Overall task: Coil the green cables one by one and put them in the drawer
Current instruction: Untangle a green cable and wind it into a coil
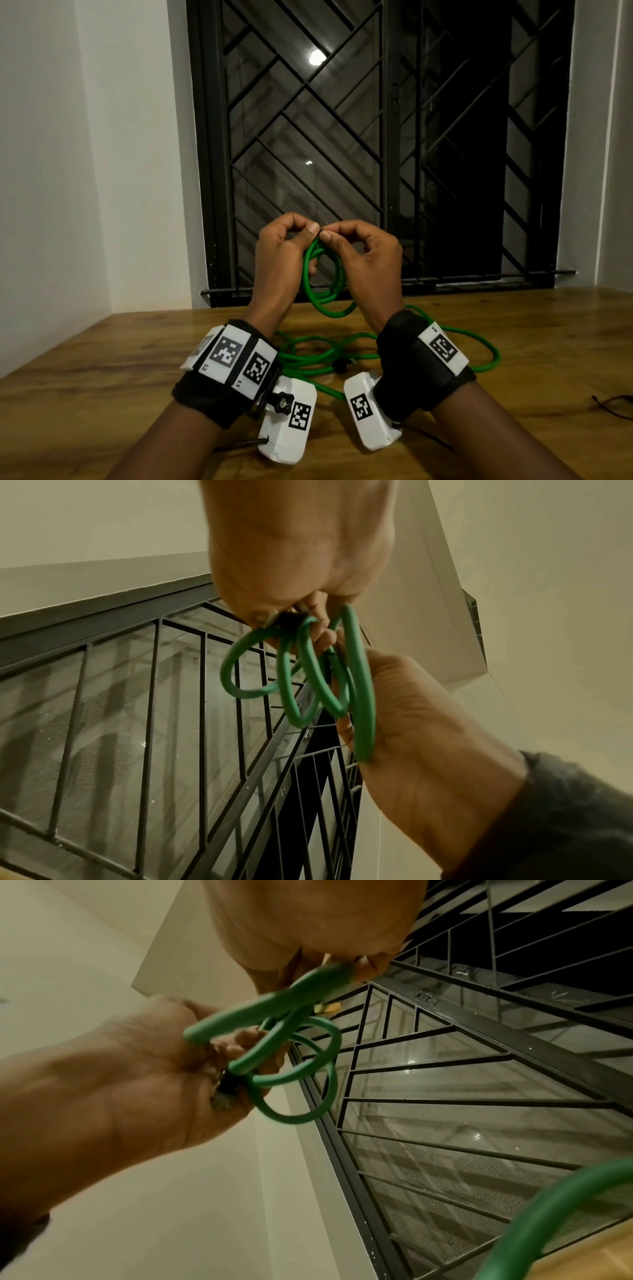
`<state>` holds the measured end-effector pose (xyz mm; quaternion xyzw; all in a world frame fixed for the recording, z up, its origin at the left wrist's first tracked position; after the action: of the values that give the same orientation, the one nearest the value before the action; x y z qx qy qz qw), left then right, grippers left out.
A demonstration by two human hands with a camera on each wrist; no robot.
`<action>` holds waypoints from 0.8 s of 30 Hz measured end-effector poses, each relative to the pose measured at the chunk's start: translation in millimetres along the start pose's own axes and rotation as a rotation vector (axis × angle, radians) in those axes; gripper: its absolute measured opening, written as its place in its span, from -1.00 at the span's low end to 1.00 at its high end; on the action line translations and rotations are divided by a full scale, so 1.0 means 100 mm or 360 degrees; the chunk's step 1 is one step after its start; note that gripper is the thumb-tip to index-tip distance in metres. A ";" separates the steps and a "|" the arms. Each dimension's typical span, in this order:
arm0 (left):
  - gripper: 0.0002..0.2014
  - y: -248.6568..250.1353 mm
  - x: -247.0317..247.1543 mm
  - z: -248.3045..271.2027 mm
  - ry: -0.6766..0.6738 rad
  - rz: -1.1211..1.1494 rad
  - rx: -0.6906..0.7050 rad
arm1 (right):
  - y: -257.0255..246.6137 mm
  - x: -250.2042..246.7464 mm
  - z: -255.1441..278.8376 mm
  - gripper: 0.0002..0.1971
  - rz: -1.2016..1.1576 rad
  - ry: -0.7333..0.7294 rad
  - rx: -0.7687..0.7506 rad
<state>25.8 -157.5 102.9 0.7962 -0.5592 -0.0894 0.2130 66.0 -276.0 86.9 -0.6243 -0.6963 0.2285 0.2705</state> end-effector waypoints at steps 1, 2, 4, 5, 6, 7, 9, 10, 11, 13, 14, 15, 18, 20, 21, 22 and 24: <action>-0.84 0.01 0.01 0.01 -0.0037 0.0000 0.0022 | 0.00 0.00 0.01 -0.97 0.0031 0.0031 -0.0002; -0.87 0.02 0.03 0.01 -0.0082 0.0005 0.0045 | 0.00 -0.01 0.01 -0.98 0.0048 0.0055 -0.0002; -0.93 0.06 0.04 0.02 -0.0185 0.0040 0.0064 | 0.01 -0.02 0.01 -0.97 0.0065 0.0079 -0.0022; -0.88 0.07 0.04 0.03 -0.0227 0.0044 0.0061 | 0.01 -0.03 0.00 -0.96 0.0077 0.0092 -0.0044; -0.84 0.07 0.03 0.03 -0.0259 0.0036 0.0048 | 0.02 -0.03 0.00 -0.96 0.0094 0.0112 -0.0069; -0.82 0.06 0.03 0.04 -0.0276 0.0015 0.0037 | 0.02 -0.04 -0.01 -0.95 0.0121 0.0132 -0.0094; -0.86 0.05 0.02 0.04 -0.0279 -0.0037 0.0032 | 0.03 -0.04 0.00 -0.94 0.0222 0.0178 -0.0149; -0.87 0.04 0.02 0.03 -0.0275 -0.0070 0.0037 | 0.03 -0.05 0.00 -0.94 0.0299 0.0204 -0.0189; -0.87 0.04 0.03 0.03 -0.0278 -0.0102 0.0059 | 0.03 -0.06 0.00 -0.93 0.0389 0.0227 -0.0239; -0.85 0.04 0.05 0.04 -0.0308 -0.0142 0.0119 | 0.03 -0.09 0.01 -0.93 0.0607 0.0277 -0.0344; -0.82 0.04 0.05 0.04 -0.0332 -0.0152 0.0142 | 0.03 -0.10 0.01 -0.93 0.0720 0.0307 -0.0389; -0.80 0.04 0.06 0.04 -0.0361 -0.0160 0.0154 | 0.03 -0.12 0.01 -0.93 0.0814 0.0335 -0.0427; -0.78 0.05 0.06 0.03 -0.0406 -0.0177 0.0164 | 0.03 -0.13 0.01 -0.94 0.0945 0.0395 -0.0507; -0.80 0.05 0.06 0.03 -0.0400 -0.0177 0.0170 | 0.03 -0.14 0.01 -0.94 0.1006 0.0430 -0.0560; -0.82 0.05 0.06 0.03 -0.0391 -0.0177 0.0166 | 0.02 -0.14 0.01 -0.94 0.1059 0.0446 -0.0595; -0.84 0.04 0.06 0.03 -0.0380 -0.0177 0.0156 | 0.02 -0.15 0.01 -0.94 0.1125 0.0458 -0.0630; -0.87 0.03 0.06 0.04 -0.0350 -0.0171 0.0133 | 0.01 -0.17 0.02 -0.95 0.1239 0.0475 -0.0683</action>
<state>23.7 -164.8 101.6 0.8185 -0.5390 -0.1641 0.1120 67.1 -292.4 83.1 -0.9069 -0.3954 0.0714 0.1266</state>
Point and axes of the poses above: each hand's wrist, its own z-axis away from the middle knuckle, its own x-axis out of the palm, y = z × x, the point moved 1 cm from there along -z, towards the middle knuckle, and after that the axes turned 14 degrees about x, right-handed, at the moved point
